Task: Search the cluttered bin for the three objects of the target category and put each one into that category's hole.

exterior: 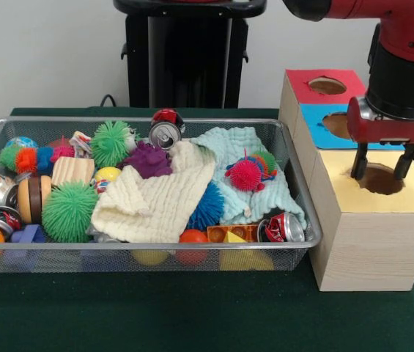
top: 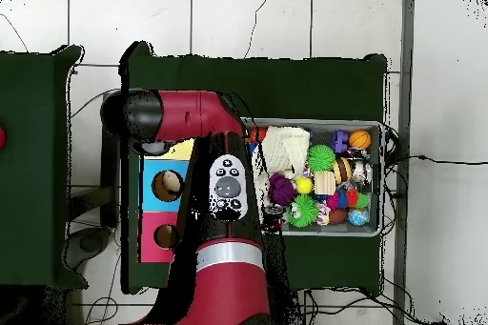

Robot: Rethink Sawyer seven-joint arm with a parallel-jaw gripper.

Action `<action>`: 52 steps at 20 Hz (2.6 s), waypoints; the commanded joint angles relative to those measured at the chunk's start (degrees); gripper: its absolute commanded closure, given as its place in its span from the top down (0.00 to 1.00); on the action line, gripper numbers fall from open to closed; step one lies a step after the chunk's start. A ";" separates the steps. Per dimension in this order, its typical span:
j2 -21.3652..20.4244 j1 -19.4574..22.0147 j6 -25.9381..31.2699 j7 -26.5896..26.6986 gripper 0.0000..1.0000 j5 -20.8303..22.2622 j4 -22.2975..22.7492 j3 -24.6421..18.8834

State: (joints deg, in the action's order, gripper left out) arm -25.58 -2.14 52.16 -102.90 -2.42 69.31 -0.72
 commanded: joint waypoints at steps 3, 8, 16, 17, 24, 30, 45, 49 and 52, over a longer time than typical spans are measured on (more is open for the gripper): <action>-4.93 5.45 3.98 4.40 1.00 5.22 9.56 -0.29; -7.78 11.15 1.30 9.89 1.00 6.27 13.12 -2.90; -7.94 17.26 1.47 14.18 1.00 8.83 13.53 -7.01; -7.54 18.11 1.33 14.75 1.00 9.21 13.20 -7.64; -3.49 21.91 3.45 19.16 1.00 15.67 8.70 -9.27; -1.49 26.19 4.21 23.15 1.00 19.35 6.85 -12.54; -5.04 33.10 13.17 36.23 1.00 29.77 9.30 -15.77; -3.10 33.98 14.21 36.80 1.00 32.03 7.16 -15.56; -3.01 34.37 16.31 38.11 1.00 32.97 6.37 -15.56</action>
State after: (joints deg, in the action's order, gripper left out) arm -29.62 30.67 61.82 -84.73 25.74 75.52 -11.68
